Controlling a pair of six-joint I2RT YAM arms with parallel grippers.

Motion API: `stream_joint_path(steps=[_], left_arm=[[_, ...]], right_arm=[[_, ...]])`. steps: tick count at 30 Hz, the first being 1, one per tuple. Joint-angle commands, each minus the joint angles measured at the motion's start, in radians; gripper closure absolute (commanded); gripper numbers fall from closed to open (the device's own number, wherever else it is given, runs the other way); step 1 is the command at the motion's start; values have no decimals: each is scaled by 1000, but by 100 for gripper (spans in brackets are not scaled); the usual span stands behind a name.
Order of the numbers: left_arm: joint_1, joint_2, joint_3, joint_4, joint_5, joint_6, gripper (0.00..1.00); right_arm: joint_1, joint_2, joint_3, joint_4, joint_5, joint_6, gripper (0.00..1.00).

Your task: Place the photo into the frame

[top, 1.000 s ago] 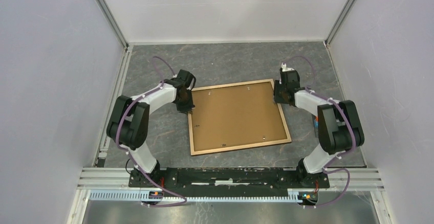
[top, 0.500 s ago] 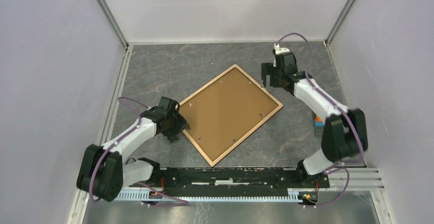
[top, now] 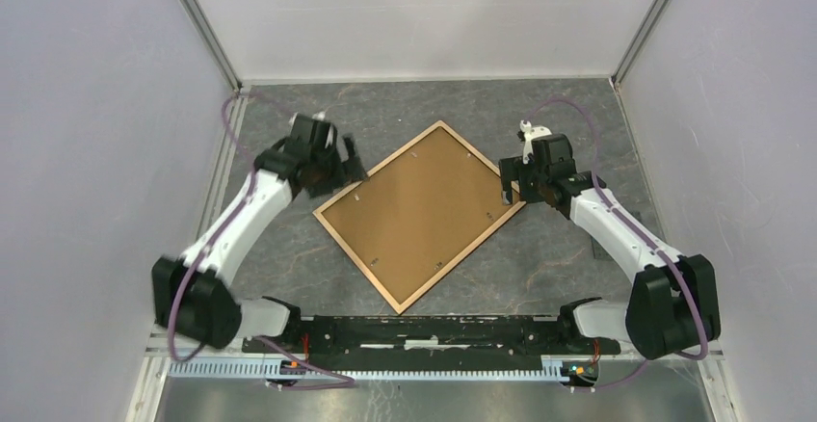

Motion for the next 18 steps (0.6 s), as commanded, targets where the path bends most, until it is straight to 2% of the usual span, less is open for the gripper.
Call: stream_joint_path(steps=[1,6,9,12,18], left_arm=[[6,319,272,-14,73,372,0],[5,708,622,-203,137,520,0],[5,858,743,-235,97,554,0],[4,922,788,-198,110,575,1],[-13,995,801,-191,83,545,22]], right_arm=[[-2,-77,-18,11,-59,-11,2],[-3,-112,-44,8,-88,-15,2],[-2,-128,-61,3,-90,-25,2],[-2,-142,-80,1,-85,-30,2],[-2,-132,-108,27,-113,-12,2]])
